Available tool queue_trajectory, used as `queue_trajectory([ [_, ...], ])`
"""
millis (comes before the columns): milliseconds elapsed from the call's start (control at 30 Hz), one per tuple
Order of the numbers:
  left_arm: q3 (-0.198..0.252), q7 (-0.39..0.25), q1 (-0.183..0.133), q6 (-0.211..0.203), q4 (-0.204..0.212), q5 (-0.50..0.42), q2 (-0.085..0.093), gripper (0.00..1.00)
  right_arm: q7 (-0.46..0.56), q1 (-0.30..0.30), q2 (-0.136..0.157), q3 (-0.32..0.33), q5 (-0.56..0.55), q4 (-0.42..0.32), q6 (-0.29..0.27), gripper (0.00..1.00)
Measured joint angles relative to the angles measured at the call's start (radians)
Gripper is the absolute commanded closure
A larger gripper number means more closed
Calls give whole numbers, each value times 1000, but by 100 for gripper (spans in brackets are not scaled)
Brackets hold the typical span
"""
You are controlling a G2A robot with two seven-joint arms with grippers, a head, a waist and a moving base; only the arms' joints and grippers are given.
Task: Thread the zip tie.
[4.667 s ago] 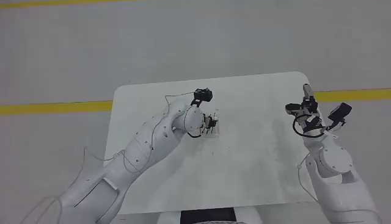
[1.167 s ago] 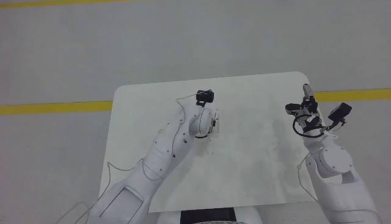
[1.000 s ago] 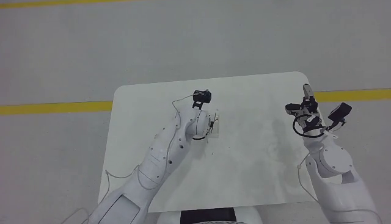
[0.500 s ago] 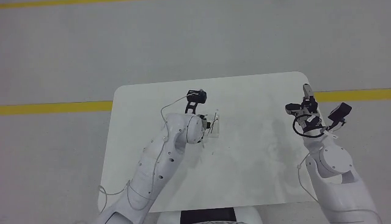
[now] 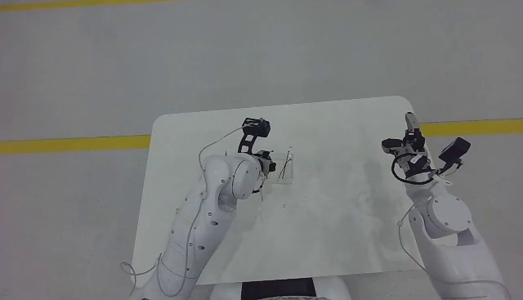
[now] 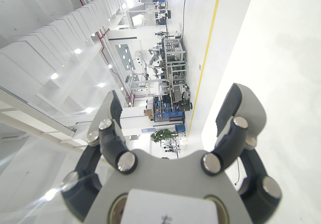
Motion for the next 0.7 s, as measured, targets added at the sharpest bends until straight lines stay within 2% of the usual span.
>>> queue_trajectory([
  [233,-1,5,2,-2,3,-5,0,100,0,0,0,0,0,0,0,0],
  [333,-29,35,8,-51,19,-72,5,100,0,0,0,0,0,0,0,0],
  [467,-106,18,20,-181,4,-164,25,100,0,0,0,0,0,0,0,0],
  [533,-137,12,31,-240,-8,-179,36,100,0,0,0,0,0,0,0,0],
  [700,-199,-6,63,-423,-32,-207,64,100,0,0,0,0,0,0,0,0],
])
